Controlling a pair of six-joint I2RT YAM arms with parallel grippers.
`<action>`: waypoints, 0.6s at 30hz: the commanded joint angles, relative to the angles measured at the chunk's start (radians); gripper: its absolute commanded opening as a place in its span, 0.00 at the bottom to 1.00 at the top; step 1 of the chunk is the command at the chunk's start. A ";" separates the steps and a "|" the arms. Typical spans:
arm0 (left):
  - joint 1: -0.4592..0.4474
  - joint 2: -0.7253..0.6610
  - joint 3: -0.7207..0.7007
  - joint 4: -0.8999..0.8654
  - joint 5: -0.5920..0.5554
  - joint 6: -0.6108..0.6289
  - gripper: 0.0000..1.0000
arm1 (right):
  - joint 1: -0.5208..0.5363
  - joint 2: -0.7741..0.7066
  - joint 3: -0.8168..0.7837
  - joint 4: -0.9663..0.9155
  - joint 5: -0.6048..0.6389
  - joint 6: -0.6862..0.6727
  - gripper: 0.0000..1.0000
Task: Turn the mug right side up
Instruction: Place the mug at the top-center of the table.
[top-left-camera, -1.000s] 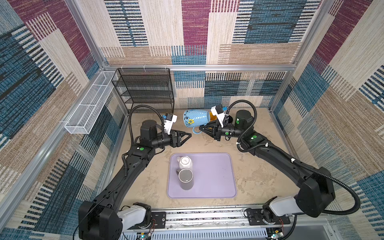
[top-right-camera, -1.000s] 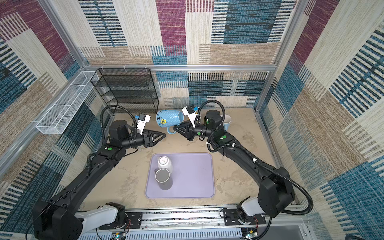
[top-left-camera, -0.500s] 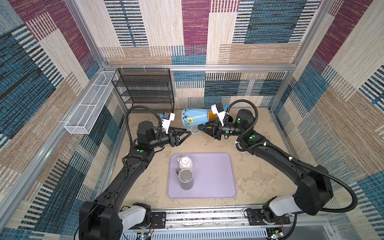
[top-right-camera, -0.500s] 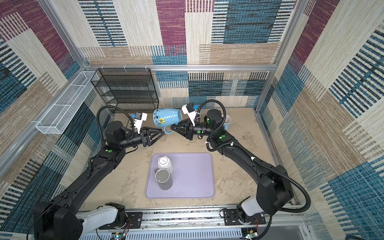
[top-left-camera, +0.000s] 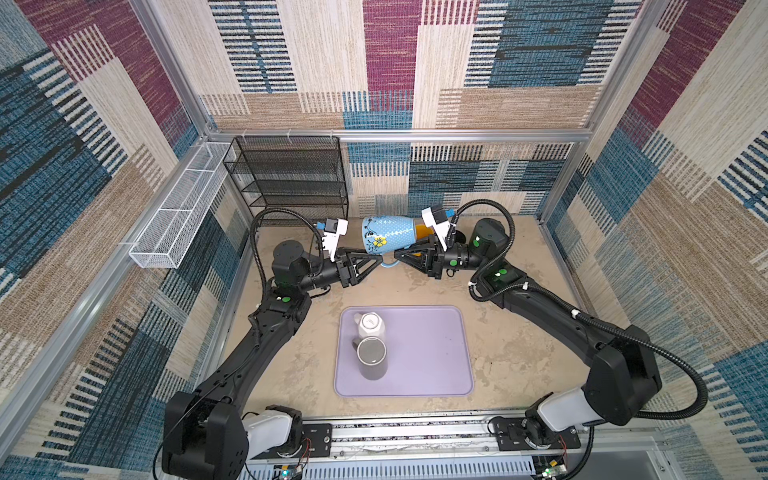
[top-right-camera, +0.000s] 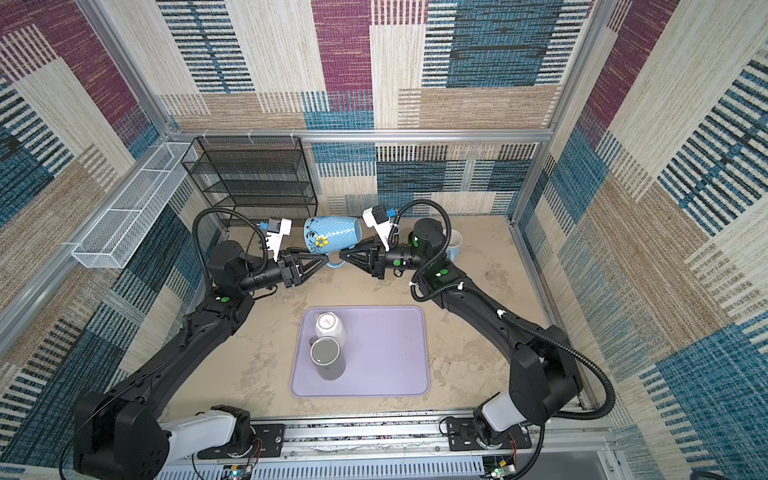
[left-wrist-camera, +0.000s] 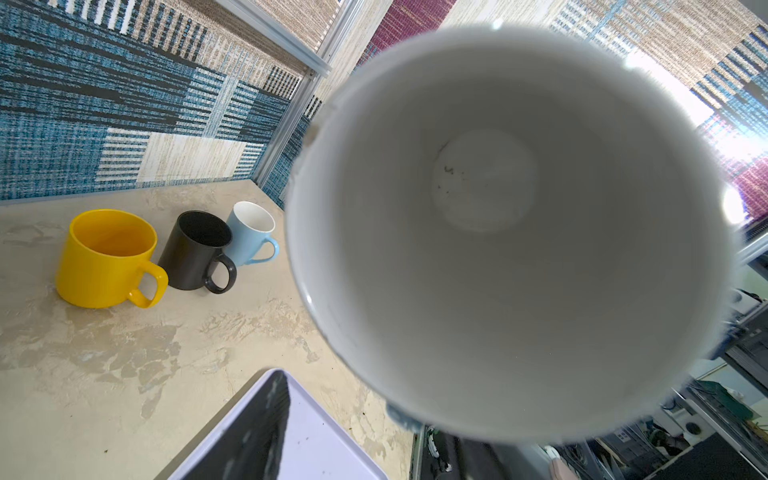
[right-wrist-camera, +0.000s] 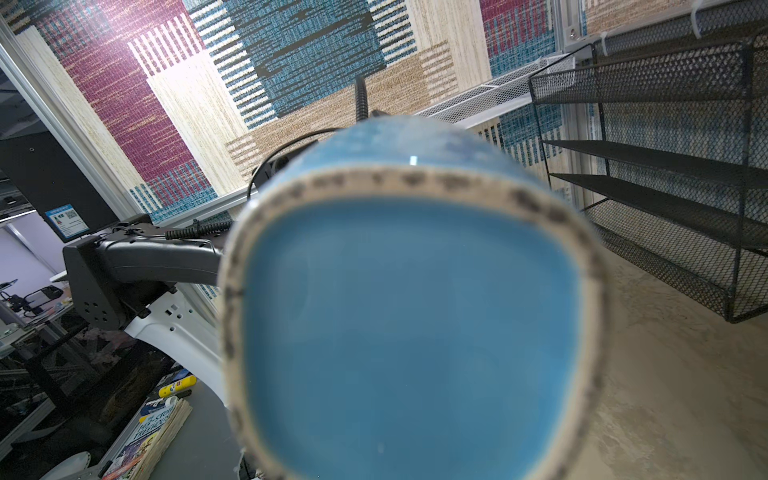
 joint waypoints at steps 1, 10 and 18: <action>0.001 0.004 -0.009 0.137 0.021 -0.066 0.59 | 0.004 0.006 0.003 0.090 -0.010 0.020 0.00; -0.002 0.026 -0.012 0.245 0.020 -0.117 0.55 | 0.018 0.032 0.020 0.122 -0.016 0.040 0.00; -0.002 0.030 -0.030 0.299 0.024 -0.140 0.52 | 0.028 0.050 0.020 0.172 -0.033 0.073 0.00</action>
